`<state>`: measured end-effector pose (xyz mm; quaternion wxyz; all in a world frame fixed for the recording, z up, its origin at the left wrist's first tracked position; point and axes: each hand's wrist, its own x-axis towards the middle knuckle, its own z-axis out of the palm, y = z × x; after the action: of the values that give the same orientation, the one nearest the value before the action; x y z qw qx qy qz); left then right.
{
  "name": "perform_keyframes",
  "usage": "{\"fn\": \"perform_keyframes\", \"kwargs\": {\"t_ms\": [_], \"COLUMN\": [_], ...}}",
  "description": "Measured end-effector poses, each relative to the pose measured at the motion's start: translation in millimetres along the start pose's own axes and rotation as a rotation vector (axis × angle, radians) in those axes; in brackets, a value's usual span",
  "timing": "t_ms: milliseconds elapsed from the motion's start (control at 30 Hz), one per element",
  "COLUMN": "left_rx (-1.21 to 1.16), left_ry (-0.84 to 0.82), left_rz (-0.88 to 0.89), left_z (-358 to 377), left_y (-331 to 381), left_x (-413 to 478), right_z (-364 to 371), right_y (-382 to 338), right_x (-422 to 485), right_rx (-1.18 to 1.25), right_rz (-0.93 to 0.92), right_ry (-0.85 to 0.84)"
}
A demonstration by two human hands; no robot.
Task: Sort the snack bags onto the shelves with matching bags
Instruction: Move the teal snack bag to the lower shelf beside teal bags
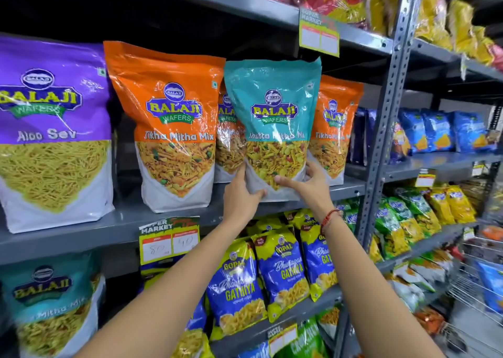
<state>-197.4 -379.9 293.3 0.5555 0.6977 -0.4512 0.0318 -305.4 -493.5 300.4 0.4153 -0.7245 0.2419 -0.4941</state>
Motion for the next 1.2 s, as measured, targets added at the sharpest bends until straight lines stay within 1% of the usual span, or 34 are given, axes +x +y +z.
{"fn": "perform_keyframes", "kwargs": {"t_ms": [200,333,433,533,600,700,833,900,1000,1100,1200], "left_rx": [-0.141,-0.150,-0.115,-0.141,-0.150,-0.090,-0.060,-0.056,-0.028,-0.023,-0.074], "left_ry": [0.000,-0.035,-0.081,-0.151,-0.175,-0.161,-0.140,-0.130,-0.113,-0.097,-0.072], "left_rz": [0.096,0.162,0.187,0.165,0.135,0.103,0.017,-0.018,-0.090,-0.148,-0.236], "left_z": [-4,-16,-30,-49,-63,-87,-123,-144,-176,-202,-230], "left_y": [-2,-9,-17,-33,-50,-79,-119,-141,-176,-203,-226], "left_x": [-27,-50,-65,-86,-104,-132,-169,-185,-207,-225,-241], "right_z": [-24,-20,-18,-3,13,43,89,112,148,180,218], "right_y": [-4,-6,-3,0,5,12,23,28,37,43,51], "right_x": [-46,-86,-111,-141,-163,-196,-234,-252,-273,-288,-301], "right_rx": [0.036,0.047,0.002,-0.029,-0.020,0.009,0.082,0.122,0.190,0.207,0.214], "right_rz": [0.001,0.036,0.041,0.050,0.052,0.091,0.146,0.186,0.188,0.209,0.234], "right_ry": [0.086,0.117,0.130,0.124,0.096,0.036,-0.029,-0.106,-0.242,-0.321,-0.388]}}
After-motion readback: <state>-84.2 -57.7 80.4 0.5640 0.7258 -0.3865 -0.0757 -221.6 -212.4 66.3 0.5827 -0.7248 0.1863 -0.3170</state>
